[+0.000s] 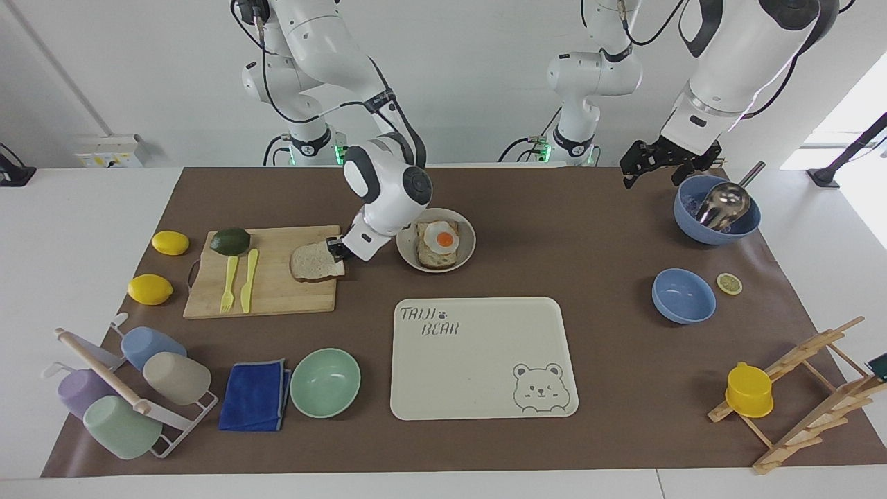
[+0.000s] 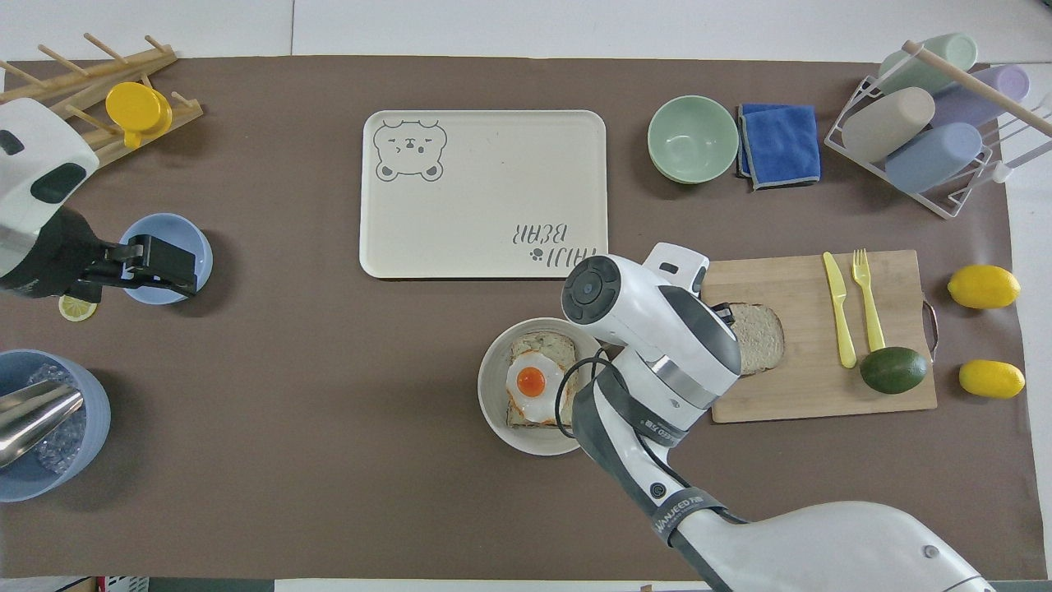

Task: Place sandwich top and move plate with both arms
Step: 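Lower the bread onto the egg toast and open the right gripper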

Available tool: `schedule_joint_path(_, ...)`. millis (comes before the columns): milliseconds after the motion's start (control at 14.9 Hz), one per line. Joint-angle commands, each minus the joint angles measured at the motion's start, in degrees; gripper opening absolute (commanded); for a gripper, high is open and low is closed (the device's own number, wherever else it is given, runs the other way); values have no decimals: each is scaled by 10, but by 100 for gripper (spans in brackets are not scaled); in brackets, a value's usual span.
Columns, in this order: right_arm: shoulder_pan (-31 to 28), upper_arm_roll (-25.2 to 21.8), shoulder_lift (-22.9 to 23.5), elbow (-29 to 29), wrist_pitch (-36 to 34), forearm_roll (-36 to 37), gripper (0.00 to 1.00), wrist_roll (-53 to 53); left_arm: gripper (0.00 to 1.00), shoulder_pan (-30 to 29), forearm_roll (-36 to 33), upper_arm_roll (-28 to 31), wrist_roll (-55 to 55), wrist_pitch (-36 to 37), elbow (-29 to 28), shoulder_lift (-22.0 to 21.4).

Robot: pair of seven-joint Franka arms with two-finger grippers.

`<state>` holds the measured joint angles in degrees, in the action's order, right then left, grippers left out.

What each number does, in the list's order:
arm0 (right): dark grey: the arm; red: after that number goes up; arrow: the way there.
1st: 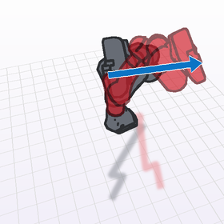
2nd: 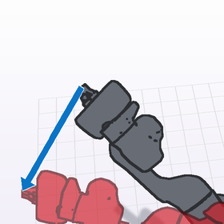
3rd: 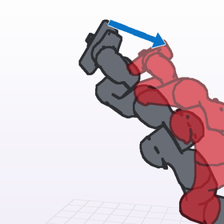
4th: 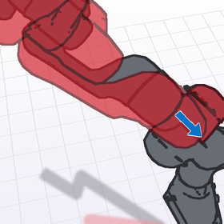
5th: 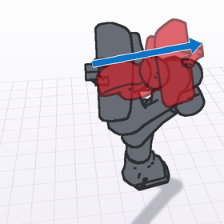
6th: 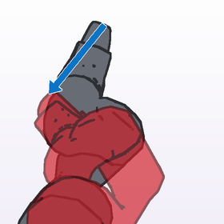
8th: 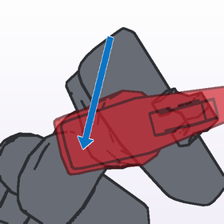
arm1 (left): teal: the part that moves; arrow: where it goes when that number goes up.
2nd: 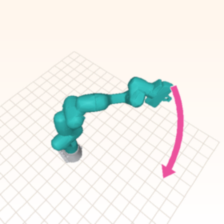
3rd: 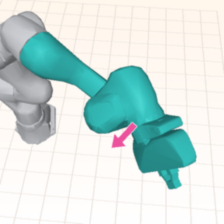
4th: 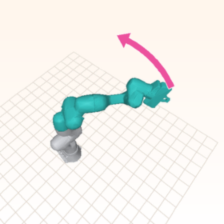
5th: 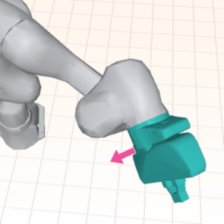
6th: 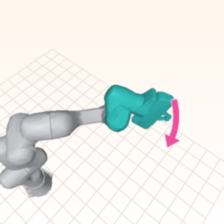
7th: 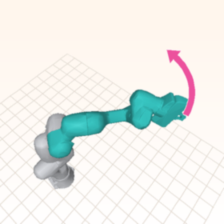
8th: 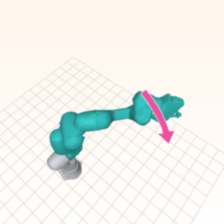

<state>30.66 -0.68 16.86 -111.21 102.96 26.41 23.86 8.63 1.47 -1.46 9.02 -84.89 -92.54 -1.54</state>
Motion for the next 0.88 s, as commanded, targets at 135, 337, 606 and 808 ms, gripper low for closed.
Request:
schedule_joint_path(135,1,73,19,154,-88,-25,0,-27,100,-5,5,-1,-4,8,-5,-11)
schedule_joint_path(337,23,107,21,163,-83,-26,0,-4,100,-5,5,-1,-4,7,-5,-11)
schedule_joint_path(606,86,109,38,169,-58,-60,0,96,100,-5,5,-1,-4,10,-6,-11)
schedule_joint_path(808,113,109,56,169,-41,-57,0,164,100,-5,5,0,-4,12,-6,-13)
